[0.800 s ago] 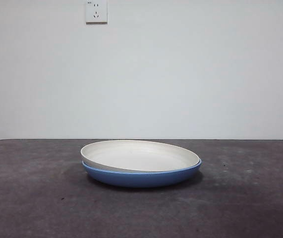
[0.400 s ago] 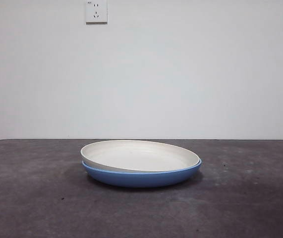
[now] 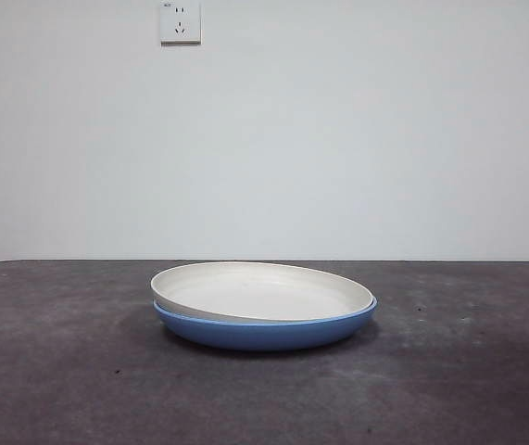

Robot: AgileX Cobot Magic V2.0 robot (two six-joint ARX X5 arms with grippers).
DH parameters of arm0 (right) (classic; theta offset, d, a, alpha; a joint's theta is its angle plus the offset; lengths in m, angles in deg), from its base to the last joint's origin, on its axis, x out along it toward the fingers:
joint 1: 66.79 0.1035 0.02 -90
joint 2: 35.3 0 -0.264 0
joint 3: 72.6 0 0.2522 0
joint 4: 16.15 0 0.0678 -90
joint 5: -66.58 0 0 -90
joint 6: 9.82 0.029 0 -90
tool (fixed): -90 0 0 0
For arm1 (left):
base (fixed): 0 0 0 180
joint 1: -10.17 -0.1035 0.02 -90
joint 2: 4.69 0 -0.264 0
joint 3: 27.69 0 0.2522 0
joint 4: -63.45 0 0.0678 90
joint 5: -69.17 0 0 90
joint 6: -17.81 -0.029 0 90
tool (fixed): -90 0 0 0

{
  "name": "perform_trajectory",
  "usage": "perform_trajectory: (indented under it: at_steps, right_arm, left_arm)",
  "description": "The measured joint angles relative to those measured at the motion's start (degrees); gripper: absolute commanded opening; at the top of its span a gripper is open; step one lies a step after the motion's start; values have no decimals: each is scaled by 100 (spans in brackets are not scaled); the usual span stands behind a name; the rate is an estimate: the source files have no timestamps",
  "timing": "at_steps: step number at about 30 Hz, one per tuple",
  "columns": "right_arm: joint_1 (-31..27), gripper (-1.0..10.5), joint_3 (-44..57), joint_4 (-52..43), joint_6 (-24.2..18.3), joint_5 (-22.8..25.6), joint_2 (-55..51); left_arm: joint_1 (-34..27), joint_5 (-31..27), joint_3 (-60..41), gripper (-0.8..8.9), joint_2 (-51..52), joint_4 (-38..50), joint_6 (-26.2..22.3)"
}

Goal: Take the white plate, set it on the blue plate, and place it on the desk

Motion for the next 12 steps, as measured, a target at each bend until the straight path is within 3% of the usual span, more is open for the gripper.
perform_trajectory:
  at_steps: [12]
  right_arm:
    - [0, 8, 2, 208, 166, 2, 2]
  left_arm:
    - [0, 0, 0, 9, 0, 0, 0]
